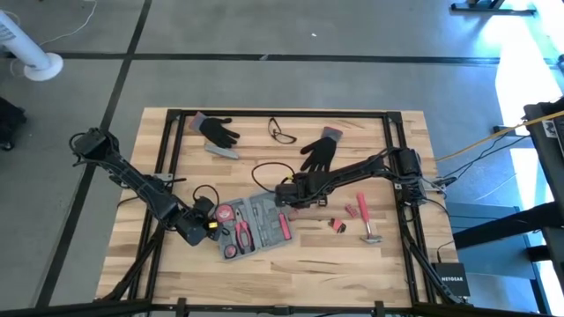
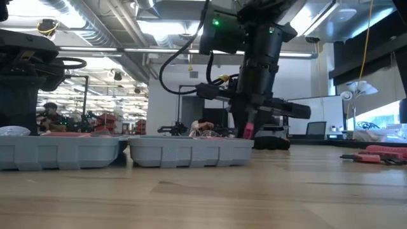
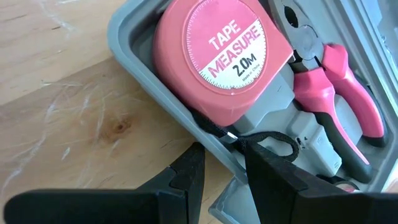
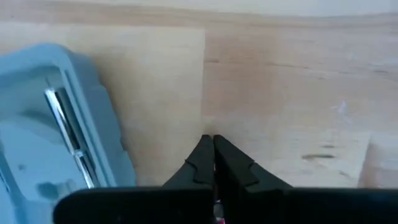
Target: Prefit tool cases
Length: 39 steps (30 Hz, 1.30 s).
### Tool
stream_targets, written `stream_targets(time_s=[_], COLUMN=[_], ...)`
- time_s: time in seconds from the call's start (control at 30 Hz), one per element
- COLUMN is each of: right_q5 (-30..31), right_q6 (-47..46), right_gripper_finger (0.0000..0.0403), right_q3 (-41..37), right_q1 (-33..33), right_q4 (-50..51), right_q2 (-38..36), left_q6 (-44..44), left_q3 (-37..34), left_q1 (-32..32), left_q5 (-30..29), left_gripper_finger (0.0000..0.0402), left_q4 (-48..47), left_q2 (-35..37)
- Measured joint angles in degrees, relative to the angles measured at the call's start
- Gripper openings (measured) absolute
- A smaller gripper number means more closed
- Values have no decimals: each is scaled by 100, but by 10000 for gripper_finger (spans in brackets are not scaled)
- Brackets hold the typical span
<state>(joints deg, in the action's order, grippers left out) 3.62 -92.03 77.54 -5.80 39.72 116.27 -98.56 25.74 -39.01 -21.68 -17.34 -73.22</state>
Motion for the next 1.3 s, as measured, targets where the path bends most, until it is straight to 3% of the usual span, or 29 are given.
stream_targets(time_s=[0.3,0.57,0.87,1.13,1.3], right_q5=[201,202,623,1624,1812], right_q6=[746,910,-329,-1555,-1880], right_gripper_finger=[0,0,0,0,0], right_q3=[-2,-2,7,4,4], right_q1=[251,327,-164,-597,-791], right_q4=[369,-1,-1677,-2038,-2409], right_q2=[-420,-643,-488,-111,131], left_q6=[13,26,25,254,284], left_q3=[-2,-2,-2,0,2], left_q1=[-1,-1,-1,-1,-1], left_q5=[16,23,39,279,368], left_gripper_finger=[106,106,106,106,106], left_q4=[-3,-7,-11,13,11], left_q2=[-1,-1,-1,5,8])
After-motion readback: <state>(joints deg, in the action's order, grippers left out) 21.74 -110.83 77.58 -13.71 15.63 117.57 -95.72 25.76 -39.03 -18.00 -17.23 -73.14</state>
